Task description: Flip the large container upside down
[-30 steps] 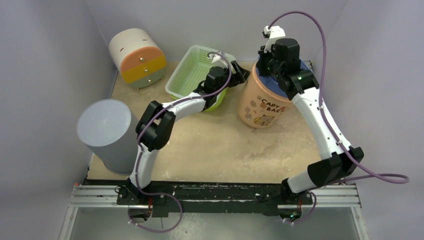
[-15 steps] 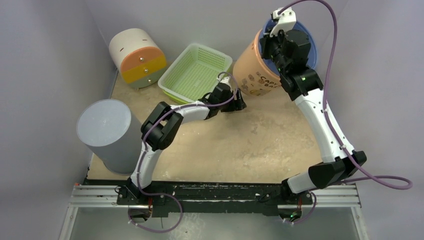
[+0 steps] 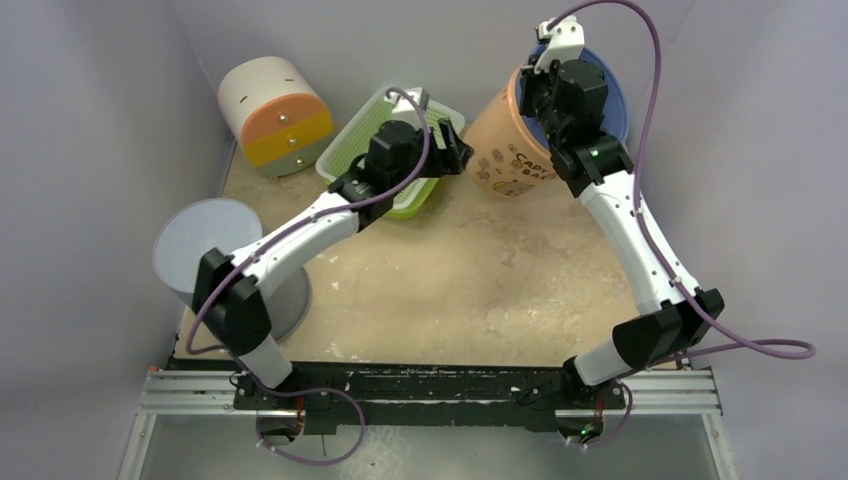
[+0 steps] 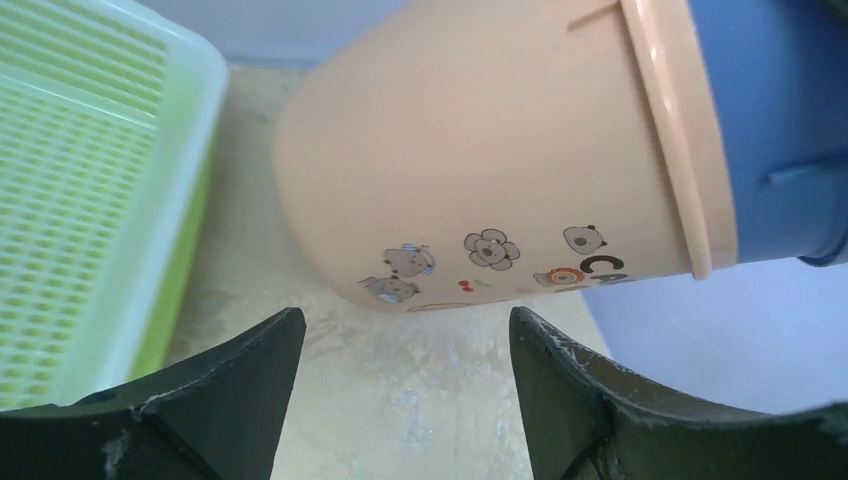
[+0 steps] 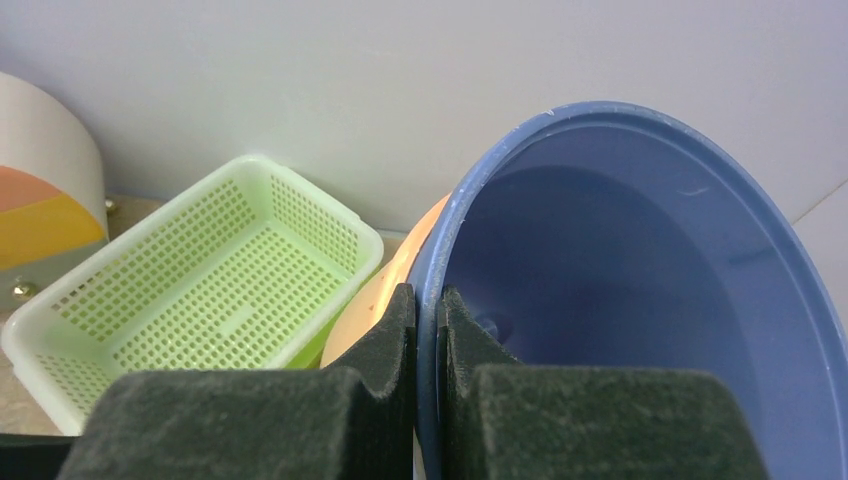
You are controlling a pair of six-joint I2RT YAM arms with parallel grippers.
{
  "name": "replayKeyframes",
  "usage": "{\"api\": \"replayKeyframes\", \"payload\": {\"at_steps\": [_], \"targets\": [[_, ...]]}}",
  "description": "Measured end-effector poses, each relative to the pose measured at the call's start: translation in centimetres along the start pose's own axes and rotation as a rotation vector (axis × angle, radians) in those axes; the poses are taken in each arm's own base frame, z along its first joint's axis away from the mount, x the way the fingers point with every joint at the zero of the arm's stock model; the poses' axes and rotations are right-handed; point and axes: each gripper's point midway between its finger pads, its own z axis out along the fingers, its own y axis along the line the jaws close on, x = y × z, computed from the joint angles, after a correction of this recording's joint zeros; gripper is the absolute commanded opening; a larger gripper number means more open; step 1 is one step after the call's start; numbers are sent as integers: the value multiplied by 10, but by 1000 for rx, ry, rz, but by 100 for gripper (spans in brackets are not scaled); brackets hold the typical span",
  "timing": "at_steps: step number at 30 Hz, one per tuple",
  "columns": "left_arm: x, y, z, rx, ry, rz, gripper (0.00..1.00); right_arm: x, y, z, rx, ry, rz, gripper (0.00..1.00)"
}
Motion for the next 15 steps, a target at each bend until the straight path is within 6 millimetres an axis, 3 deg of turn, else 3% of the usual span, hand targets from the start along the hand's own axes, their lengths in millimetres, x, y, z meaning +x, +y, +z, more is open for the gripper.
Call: {"api": "replayKeyframes", "payload": {"at_steps": [2, 5, 9, 15], "targets": [[-25, 4, -20, -28, -66, 10, 72, -4, 2, 3, -8, -8, 4, 0], [-39, 29, -43, -118, -118, 18, 72, -15, 8, 7, -35, -44, 23, 0], [-34, 66, -56, -261, -121, 48, 72, -34, 21, 12, -91, -117, 71, 0], [-25, 89, -72, -369, -91, 91, 72, -59, 47, 33, -197, -221, 151, 0]]}}
